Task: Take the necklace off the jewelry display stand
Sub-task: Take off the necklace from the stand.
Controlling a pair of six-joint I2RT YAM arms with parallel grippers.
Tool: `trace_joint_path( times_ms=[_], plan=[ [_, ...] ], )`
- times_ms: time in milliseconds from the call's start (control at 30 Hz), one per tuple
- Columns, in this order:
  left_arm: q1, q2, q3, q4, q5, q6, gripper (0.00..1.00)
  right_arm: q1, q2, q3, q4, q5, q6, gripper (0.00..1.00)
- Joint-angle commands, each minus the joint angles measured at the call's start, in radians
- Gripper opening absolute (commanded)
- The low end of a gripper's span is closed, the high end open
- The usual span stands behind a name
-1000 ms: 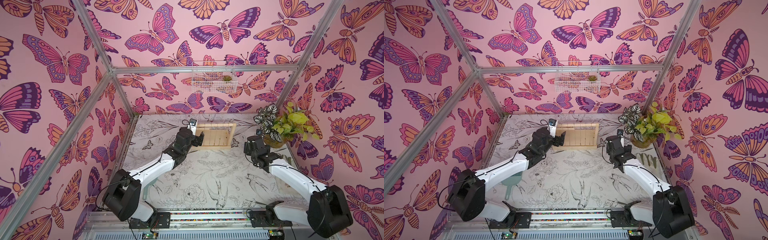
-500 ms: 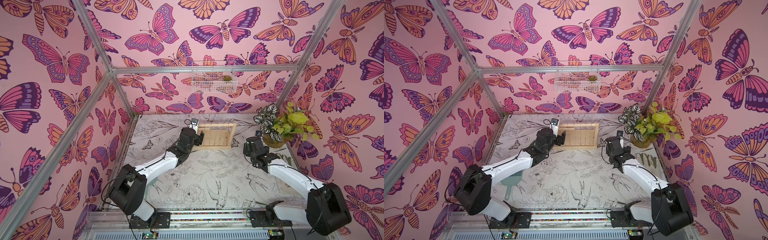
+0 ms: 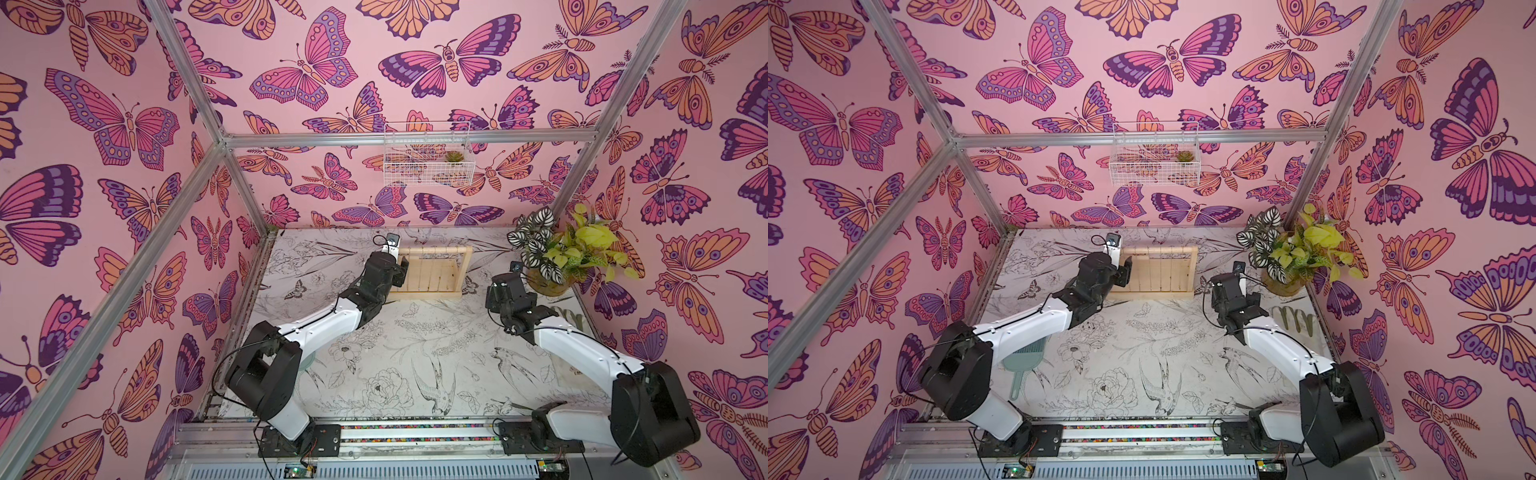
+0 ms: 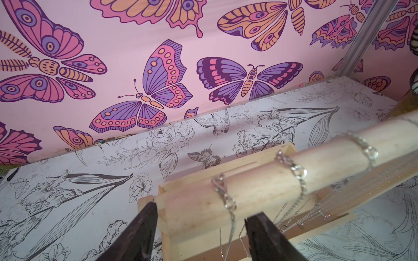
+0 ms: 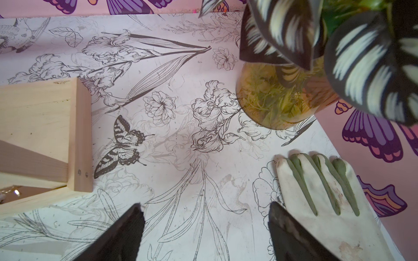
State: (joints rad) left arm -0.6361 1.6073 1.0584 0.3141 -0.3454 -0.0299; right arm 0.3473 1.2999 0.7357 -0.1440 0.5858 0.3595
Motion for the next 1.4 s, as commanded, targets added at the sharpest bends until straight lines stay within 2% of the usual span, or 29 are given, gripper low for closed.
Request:
trace_joint_path(
  times_ms=[0, 300, 500, 667, 833, 1367],
  plan=[
    [-0.006, 0.004, 0.021, 0.016, -0.022, 0.006, 0.66, -0.005, 0.009, -0.003, 0.01, -0.003, 0.006, 0.88],
    [-0.007, 0.009, 0.038, 0.017, -0.026, 0.02, 0.65, -0.005, 0.012, -0.001, 0.012, -0.004, 0.01, 0.88],
    [-0.007, 0.016, 0.041, 0.016, -0.027, 0.031, 0.46, -0.005, 0.012, -0.002, 0.012, -0.003, 0.009, 0.88],
    [-0.007, 0.011, 0.041, 0.016, -0.027, 0.038, 0.39, -0.004, 0.013, 0.001, 0.011, -0.003, 0.009, 0.88],
    [-0.007, 0.003, 0.039, 0.016, -0.026, 0.043, 0.28, -0.006, 0.014, 0.001, 0.01, -0.003, 0.009, 0.88],
    [-0.007, -0.016, 0.015, 0.016, -0.037, 0.059, 0.1, -0.007, 0.004, -0.006, 0.011, 0.0, 0.014, 0.88]
  ],
)
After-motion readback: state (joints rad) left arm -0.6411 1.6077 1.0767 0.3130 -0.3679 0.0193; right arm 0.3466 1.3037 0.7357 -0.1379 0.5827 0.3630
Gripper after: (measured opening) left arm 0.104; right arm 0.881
